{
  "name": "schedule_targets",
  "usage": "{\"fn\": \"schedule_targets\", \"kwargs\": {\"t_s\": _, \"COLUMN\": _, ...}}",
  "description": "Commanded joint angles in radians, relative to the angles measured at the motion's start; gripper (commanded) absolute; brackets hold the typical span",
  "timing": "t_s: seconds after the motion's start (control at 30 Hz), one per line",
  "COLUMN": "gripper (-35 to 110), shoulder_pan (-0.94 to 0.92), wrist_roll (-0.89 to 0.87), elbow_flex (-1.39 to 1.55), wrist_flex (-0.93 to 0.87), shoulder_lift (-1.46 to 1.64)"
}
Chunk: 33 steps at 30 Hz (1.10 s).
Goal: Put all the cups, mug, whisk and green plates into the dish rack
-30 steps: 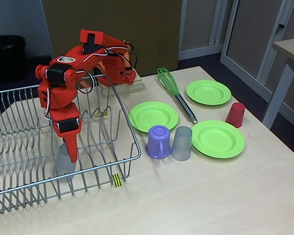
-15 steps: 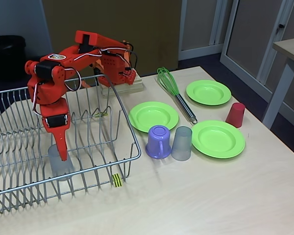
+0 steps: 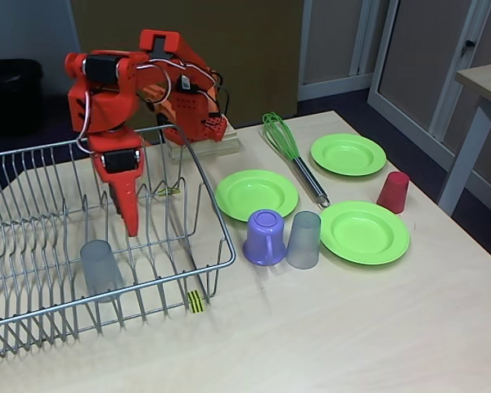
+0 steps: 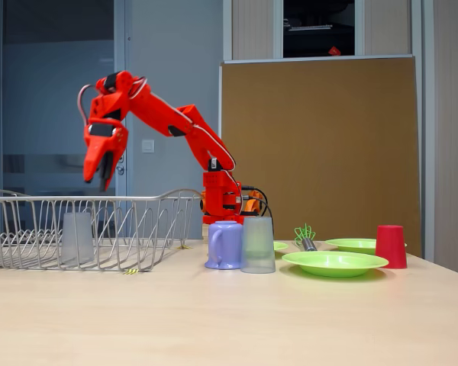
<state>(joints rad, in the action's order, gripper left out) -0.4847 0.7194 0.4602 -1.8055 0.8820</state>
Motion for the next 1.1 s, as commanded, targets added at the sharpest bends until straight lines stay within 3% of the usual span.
{"fn": "schedule_targets", "kwargs": {"t_s": 0.0, "gripper": 31, "shoulder_pan": 0.126, "wrist_roll": -0.095, "elbow_flex": 0.147, "wrist_flex": -0.006, "shoulder_lift": 0.206}}
{"fn": "schedule_targets", "kwargs": {"t_s": 0.3, "gripper": 27, "shoulder_pan": 0.591, "wrist_roll": -0.652, "elbow_flex": 0.46, "wrist_flex": 0.071, "shoulder_lift": 0.477}}
{"fn": "schedule_targets", "kwargs": {"t_s": 0.6, "gripper": 27, "shoulder_pan": 1.054, "wrist_roll": -1.152, "elbow_flex": 0.497, "wrist_flex": 0.227, "shoulder_lift": 0.385}}
{"fn": "schedule_targets", "kwargs": {"t_s": 0.77, "gripper": 29, "shoulder_pan": 1.221, "wrist_roll": -1.335, "elbow_flex": 0.354, "wrist_flex": 0.282, "shoulder_lift": 0.201}}
{"fn": "schedule_targets", "kwargs": {"t_s": 1.07, "gripper": 32, "shoulder_pan": 1.364, "wrist_roll": -1.54, "elbow_flex": 0.132, "wrist_flex": 0.331, "shoulder_lift": -0.081}}
